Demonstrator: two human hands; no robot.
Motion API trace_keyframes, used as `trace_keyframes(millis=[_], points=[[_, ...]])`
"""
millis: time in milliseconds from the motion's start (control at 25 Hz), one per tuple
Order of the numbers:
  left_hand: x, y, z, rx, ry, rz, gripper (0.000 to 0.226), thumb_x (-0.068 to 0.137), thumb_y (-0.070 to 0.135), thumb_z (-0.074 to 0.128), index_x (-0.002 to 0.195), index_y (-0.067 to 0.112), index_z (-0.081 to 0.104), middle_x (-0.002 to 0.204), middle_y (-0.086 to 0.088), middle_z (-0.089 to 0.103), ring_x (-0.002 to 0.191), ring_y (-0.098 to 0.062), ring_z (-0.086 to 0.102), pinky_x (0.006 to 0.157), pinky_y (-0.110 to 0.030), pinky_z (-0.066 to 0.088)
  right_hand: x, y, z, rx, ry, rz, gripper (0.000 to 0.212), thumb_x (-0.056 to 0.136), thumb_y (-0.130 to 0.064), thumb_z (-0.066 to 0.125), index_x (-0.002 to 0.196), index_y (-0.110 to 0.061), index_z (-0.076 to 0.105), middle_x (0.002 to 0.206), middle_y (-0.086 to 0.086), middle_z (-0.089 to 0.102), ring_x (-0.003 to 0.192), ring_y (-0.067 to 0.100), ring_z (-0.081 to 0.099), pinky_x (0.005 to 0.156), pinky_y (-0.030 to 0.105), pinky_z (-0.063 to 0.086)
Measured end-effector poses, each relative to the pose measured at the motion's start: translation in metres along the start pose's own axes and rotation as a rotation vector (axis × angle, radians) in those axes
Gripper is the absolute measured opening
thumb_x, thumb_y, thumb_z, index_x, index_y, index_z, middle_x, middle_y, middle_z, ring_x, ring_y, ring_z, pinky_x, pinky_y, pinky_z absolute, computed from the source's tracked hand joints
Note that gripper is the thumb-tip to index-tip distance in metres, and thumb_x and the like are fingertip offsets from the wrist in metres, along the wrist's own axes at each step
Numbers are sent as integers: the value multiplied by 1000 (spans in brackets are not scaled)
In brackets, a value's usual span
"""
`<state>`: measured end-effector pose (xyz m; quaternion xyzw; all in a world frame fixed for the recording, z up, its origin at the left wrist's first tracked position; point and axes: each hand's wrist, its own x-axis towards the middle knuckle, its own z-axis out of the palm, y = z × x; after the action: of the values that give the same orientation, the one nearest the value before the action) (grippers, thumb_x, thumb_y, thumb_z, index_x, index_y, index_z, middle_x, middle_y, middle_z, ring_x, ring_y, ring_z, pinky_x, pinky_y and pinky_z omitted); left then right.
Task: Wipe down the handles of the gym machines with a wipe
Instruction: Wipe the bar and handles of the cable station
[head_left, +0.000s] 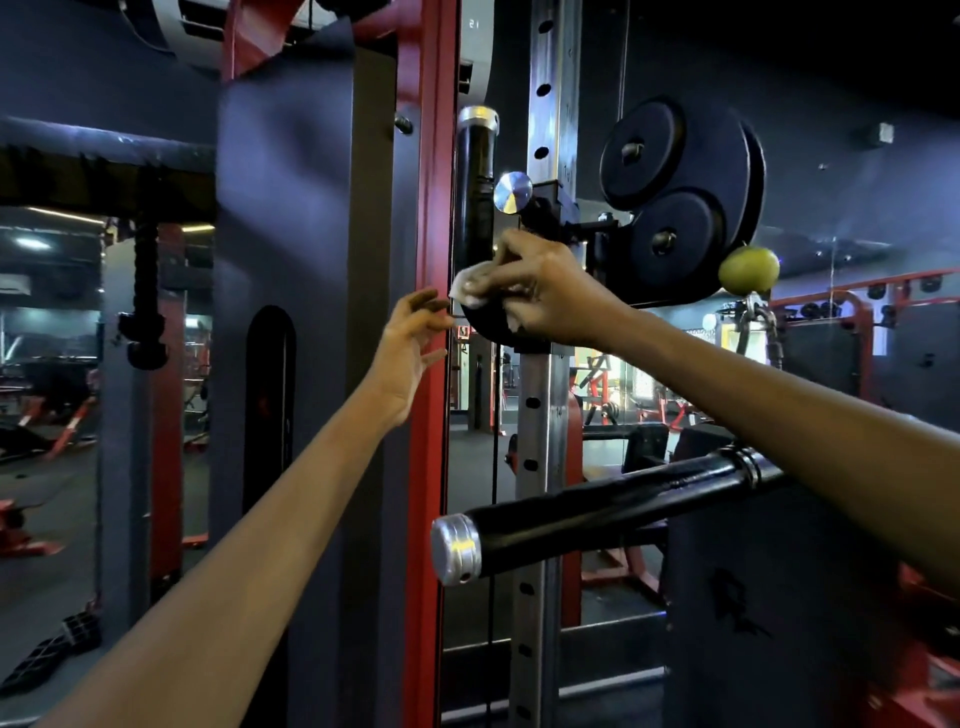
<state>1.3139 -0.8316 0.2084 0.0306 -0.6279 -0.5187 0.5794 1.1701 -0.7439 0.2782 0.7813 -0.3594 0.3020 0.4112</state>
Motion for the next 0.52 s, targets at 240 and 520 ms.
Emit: trace_keyframes(millis=[240,520], points=[[24,27,6,85,187,38,23,100,36,37,95,21,54,103,-1,59,103,-19,55,86,-33,41,34,-12,6,-75,292,144,24,80,-6,55,96,0,72,92,17,58,86,26,55,72,17,45],[43,35,22,173,146,119,35,100,38,36,114,11,54,115,-7,58,105,-20,56,87,-33,45,-1,0,29,-43,281,-19,12,80,-9,64,85,-2,73,85,16,59,80,29,59,63,43,52]])
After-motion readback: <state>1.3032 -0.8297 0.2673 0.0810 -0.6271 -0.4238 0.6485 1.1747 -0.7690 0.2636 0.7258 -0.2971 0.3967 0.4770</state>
